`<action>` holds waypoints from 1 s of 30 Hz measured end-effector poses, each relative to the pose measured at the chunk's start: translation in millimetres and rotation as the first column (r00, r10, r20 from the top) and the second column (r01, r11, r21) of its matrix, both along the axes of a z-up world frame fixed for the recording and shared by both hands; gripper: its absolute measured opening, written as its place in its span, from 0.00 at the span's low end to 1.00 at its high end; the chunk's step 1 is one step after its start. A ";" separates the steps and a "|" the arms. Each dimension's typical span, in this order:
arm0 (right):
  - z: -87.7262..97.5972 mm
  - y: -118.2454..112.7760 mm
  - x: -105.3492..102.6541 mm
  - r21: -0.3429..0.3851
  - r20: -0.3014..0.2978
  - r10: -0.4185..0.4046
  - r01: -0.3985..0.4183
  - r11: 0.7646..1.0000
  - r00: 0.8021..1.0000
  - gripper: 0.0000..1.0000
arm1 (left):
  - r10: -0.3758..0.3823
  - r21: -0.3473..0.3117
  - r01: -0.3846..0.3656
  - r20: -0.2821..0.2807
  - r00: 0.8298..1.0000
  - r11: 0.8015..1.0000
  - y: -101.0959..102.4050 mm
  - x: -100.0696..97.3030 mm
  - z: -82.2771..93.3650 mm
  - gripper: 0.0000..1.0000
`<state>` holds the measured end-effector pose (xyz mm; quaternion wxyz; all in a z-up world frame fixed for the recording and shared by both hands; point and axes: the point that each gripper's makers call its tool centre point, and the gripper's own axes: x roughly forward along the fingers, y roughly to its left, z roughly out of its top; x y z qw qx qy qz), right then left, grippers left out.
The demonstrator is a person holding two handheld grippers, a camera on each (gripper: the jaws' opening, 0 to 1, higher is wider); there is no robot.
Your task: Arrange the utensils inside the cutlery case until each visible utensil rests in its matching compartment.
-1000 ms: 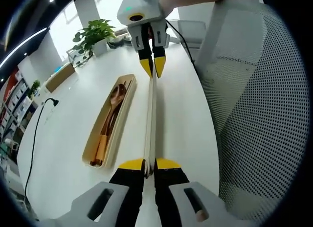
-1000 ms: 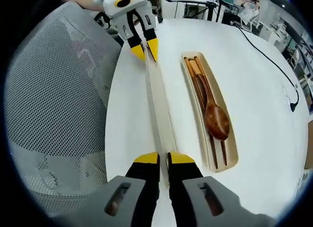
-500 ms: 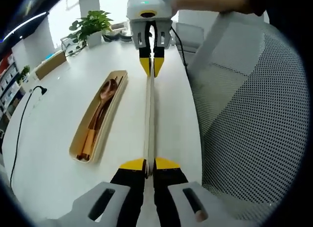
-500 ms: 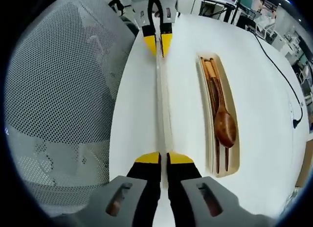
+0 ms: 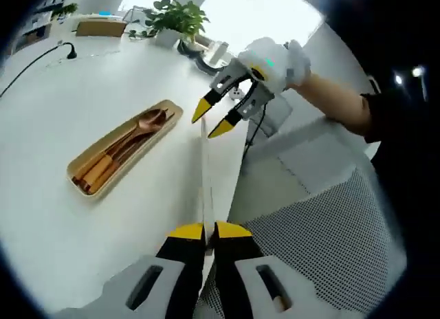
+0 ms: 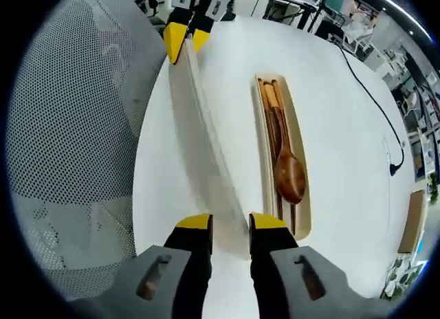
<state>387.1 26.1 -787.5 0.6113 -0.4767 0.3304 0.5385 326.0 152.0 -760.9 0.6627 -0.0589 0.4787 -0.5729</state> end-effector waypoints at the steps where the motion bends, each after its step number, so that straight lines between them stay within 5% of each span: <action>1: 2.7 4.4 -3.4 0.008 0.028 0.023 -0.023 1.000 0.999 0.26 | 0.024 -0.015 -0.024 -0.020 1.000 1.000 -0.4 1.6 1.9 0.03; 6: 10.6 22.8 -11.4 0.047 0.095 0.080 -0.085 0.995 0.992 0.45 | 0.087 -0.065 -0.096 -0.133 0.987 0.993 -1.8 2.0 9.7 0.03; 8: 15.4 28.3 -4.7 0.073 0.164 0.063 -0.076 0.994 0.984 0.57 | 0.093 -0.087 -0.114 -0.218 0.971 0.990 -2.4 -3.3 13.1 0.03; 12: 15.5 42.0 -10.9 0.116 0.171 0.079 -0.100 0.988 0.982 0.71 | 0.131 -0.110 -0.182 -0.362 0.923 0.977 -3.9 -9.2 15.5 0.03; 19: 3.3 42.7 -21.0 0.075 0.135 0.132 -0.143 0.987 0.982 0.70 | 0.127 -0.191 -0.275 -0.556 0.821 0.942 -0.8 -10.5 34.7 0.03; 25: 2.8 49.0 -27.9 0.101 0.092 0.143 -0.152 0.983 0.985 0.63 | 0.116 -0.184 -0.264 -0.572 0.812 0.947 4.3 -9.8 36.5 0.03; 28: 3.2 50.8 -26.7 0.104 0.094 0.147 -0.156 0.982 0.985 0.67 | 0.079 -0.208 -0.270 -0.636 0.768 0.940 3.4 -12.8 45.4 0.03; 30: 4.4 53.7 -27.5 0.126 0.076 0.137 -0.146 0.981 0.988 0.67 | 0.073 -0.209 -0.261 -0.632 0.771 0.942 3.0 -13.3 45.2 0.03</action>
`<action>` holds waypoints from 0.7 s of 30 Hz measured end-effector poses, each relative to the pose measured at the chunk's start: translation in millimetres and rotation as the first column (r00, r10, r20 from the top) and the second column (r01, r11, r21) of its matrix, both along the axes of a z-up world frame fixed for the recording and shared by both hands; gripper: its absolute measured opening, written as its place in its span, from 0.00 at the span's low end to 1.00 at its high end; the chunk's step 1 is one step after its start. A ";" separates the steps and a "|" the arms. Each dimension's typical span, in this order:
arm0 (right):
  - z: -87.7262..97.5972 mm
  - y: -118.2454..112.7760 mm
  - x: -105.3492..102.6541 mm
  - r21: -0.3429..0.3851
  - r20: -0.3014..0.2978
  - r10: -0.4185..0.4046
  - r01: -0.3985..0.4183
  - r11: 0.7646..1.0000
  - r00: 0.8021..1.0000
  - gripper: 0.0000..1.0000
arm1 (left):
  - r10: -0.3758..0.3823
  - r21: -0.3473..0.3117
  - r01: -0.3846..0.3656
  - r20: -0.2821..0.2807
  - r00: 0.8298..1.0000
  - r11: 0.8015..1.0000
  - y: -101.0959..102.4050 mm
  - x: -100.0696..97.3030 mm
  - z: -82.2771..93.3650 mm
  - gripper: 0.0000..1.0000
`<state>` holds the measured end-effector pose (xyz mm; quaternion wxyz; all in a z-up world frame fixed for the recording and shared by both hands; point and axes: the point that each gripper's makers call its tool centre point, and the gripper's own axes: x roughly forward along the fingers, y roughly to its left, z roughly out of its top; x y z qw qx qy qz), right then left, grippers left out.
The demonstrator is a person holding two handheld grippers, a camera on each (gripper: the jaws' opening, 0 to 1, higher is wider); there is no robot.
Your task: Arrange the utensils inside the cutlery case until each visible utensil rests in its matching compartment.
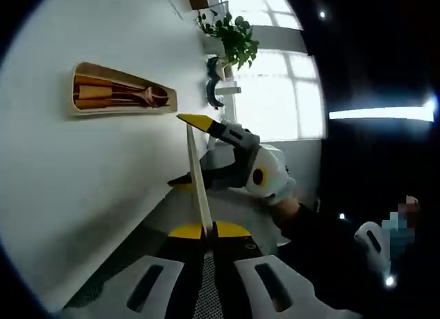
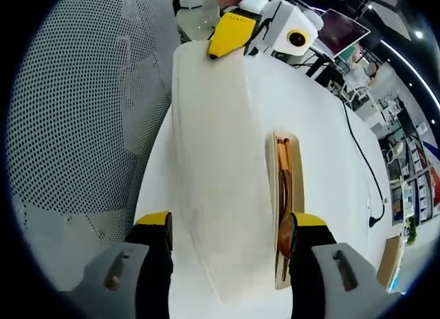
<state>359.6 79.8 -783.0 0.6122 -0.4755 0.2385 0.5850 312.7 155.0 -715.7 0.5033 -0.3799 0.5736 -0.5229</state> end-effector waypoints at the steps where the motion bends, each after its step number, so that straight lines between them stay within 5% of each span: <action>1: 1.1 0.5 -1.1 0.002 -0.005 0.003 -0.003 1.000 1.000 0.64 | -0.009 0.006 0.009 -0.001 1.000 1.000 -0.1 -0.7 -0.8 0.03; 4: 0.5 -0.2 -4.3 -0.007 -0.018 0.015 -0.015 1.000 1.000 0.56 | -0.025 0.018 0.025 -0.015 1.000 1.000 -0.6 -2.8 -4.3 0.03; 9: -3.8 -4.0 -7.9 -0.019 -0.057 0.003 -0.005 1.000 0.998 0.57 | -0.058 0.040 0.060 -0.028 0.998 0.997 1.4 -8.0 -8.4 0.03; 11: -6.5 -6.8 -13.4 -0.043 -0.087 0.019 -0.023 0.999 0.996 0.42 | -0.053 0.035 0.054 -0.035 0.998 0.998 2.2 -7.0 -7.9 0.03; 16: -9.8 -5.1 -18.8 -0.054 -0.110 0.023 -0.029 0.998 0.994 0.40 | -0.050 0.033 0.052 -0.035 0.998 0.998 4.5 -4.7 -6.5 0.04; 18: -10.7 -7.7 -16.6 -0.073 -0.105 0.010 -0.018 0.997 0.994 0.39 | -0.013 0.046 0.013 -0.006 1.000 0.999 5.3 3.7 -9.6 0.04; 21: -5.3 -10.3 -6.8 -0.047 -0.115 -0.070 0.065 0.997 0.991 0.38 | 0.147 0.014 -0.149 0.086 0.985 0.989 8.2 34.8 -12.2 0.04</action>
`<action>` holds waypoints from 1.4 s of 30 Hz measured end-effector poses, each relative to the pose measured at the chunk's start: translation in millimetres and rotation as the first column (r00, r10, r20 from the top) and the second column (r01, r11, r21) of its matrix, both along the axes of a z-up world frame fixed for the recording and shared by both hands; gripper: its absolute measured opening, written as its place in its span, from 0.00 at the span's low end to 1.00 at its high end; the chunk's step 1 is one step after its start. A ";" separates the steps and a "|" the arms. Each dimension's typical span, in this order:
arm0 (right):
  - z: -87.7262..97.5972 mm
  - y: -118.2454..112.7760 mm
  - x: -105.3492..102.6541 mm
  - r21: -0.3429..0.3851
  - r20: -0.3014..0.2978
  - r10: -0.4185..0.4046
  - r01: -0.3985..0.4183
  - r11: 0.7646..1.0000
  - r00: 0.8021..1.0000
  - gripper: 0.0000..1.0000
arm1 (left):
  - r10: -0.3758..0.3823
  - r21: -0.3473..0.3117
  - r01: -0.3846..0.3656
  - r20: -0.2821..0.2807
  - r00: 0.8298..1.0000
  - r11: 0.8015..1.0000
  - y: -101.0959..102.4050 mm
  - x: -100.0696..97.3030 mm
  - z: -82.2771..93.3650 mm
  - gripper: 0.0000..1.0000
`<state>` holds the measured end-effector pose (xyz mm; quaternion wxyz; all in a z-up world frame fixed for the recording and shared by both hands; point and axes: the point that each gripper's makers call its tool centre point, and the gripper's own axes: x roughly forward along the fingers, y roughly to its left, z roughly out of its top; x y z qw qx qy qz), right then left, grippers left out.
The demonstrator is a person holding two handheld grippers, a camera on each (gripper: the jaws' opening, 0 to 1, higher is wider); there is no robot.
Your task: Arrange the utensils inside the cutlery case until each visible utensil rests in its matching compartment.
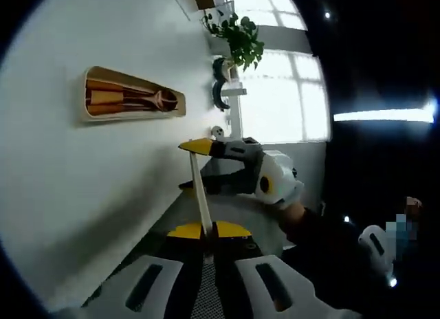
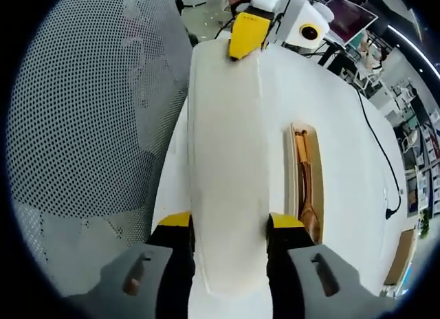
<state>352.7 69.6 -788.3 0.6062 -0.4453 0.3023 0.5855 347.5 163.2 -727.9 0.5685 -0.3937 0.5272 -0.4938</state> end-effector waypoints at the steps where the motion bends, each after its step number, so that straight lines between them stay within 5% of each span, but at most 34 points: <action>1: 1.8 -0.2 3.2 0.010 -0.003 -0.018 0.018 1.000 1.000 0.38 | 0.043 -0.010 -0.043 0.006 0.999 0.999 1.5 6.9 -0.9 0.04; 4: 5.2 -2.1 12.6 0.010 0.021 -0.024 0.024 1.000 0.999 0.38 | 0.135 -0.048 -0.133 0.040 0.990 0.990 2.3 20.7 -0.3 0.05; 6: 4.8 -6.4 21.5 -0.020 0.045 -0.031 0.032 0.999 0.999 0.38 | 0.182 0.024 -0.188 0.155 0.971 0.982 4.8 35.0 -11.5 0.06; 9: 4.0 -12.1 33.4 -0.046 0.058 -0.038 0.041 0.998 0.998 0.38 | 0.193 0.058 -0.205 0.172 0.966 0.977 4.8 44.4 -15.4 0.08; 17: 3.2 -14.6 75.8 -0.095 0.050 -0.092 0.097 0.991 0.994 0.38 | 0.307 0.133 -0.355 0.287 0.907 0.925 12.9 93.2 -14.9 0.09; 23: -2.8 -8.5 93.8 -0.142 0.035 -0.059 0.063 0.988 0.998 0.38 | 0.293 0.245 -0.380 0.326 0.899 0.892 23.8 111.0 -31.9 0.12; 28: -11.7 -6.0 103.0 -0.163 0.000 -0.063 0.062 0.985 0.998 0.38 | 0.330 0.267 -0.419 0.321 0.888 0.868 27.5 122.0 -41.9 0.13; 42: -28.2 -4.8 104.9 -0.218 -0.066 -0.097 0.081 0.973 0.993 0.38 | 0.236 0.405 -0.384 0.370 0.899 0.830 32.2 130.7 -55.4 0.14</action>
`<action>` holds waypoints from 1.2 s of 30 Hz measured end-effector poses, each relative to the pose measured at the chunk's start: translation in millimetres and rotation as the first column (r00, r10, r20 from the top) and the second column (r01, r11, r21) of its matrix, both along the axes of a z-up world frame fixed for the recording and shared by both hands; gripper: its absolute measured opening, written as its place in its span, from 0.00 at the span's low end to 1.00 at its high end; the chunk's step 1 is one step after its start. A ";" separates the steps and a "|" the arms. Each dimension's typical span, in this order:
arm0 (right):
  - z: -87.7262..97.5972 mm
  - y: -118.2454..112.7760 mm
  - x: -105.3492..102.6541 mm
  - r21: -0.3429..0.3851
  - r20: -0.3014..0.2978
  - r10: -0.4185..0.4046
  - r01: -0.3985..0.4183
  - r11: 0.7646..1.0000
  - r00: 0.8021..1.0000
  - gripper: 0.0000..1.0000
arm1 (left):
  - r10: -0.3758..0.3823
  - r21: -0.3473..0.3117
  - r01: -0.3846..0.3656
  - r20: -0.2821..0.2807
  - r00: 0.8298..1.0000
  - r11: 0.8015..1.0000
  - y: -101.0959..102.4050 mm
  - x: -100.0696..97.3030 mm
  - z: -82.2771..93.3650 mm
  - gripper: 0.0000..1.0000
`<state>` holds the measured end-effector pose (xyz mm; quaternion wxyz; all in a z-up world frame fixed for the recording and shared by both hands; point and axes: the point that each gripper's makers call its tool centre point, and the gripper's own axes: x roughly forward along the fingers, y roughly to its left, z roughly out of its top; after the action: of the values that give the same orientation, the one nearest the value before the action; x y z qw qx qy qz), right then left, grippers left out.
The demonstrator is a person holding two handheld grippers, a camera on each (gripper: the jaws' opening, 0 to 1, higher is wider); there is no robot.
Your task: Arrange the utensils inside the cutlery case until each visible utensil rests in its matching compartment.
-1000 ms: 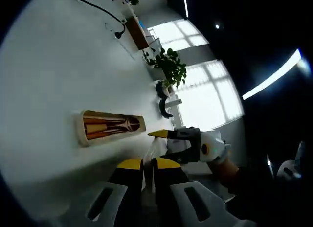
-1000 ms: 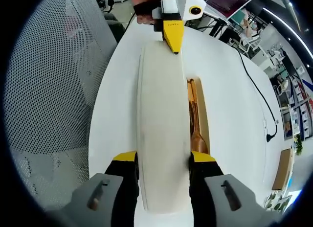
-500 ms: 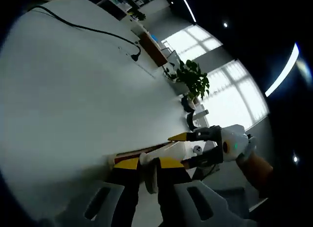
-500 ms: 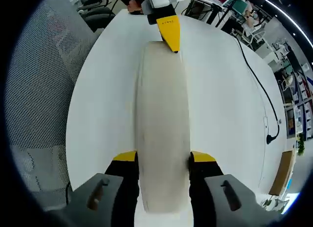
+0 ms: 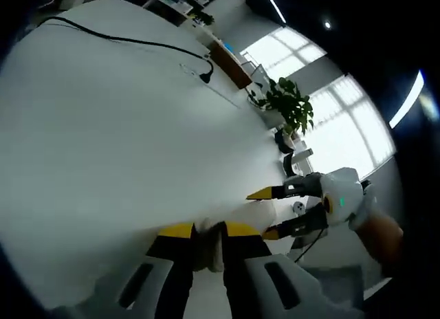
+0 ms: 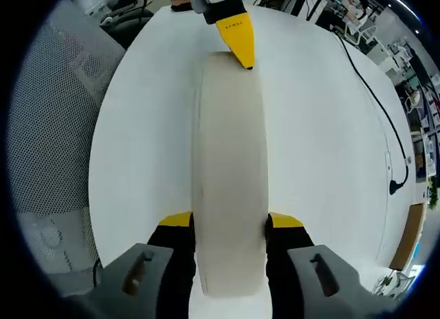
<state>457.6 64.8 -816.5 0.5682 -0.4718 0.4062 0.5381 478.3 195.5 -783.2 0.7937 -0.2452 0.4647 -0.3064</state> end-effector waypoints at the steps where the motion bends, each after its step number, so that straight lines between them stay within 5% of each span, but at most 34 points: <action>1: -0.6 0.1 0.0 -0.003 0.000 0.002 -0.002 1.000 1.000 0.38 | -0.002 0.007 0.002 0.000 1.000 1.000 0.0 -0.6 -0.9 0.15; 12: -8.5 -3.7 -0.5 -0.067 -0.003 0.039 -0.039 0.997 0.999 0.38 | -0.088 0.176 0.077 0.053 0.995 0.981 6.5 -2.4 -17.9 0.14; 26: -9.4 -0.9 -1.4 -0.066 -0.050 0.030 -0.033 0.997 0.998 0.38 | -0.064 0.132 0.060 0.028 0.998 0.989 7.3 -2.0 -20.3 0.22; 36: -12.8 -3.0 -1.6 -0.080 -0.064 0.023 -0.028 0.996 0.998 0.38 | -0.104 0.181 0.098 0.027 0.994 0.979 3.8 -8.0 -27.3 0.24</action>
<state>456.0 61.8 -829.3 0.5285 -0.4823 0.4396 0.5430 470.2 199.2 -810.5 0.8043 -0.1431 0.4878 -0.3076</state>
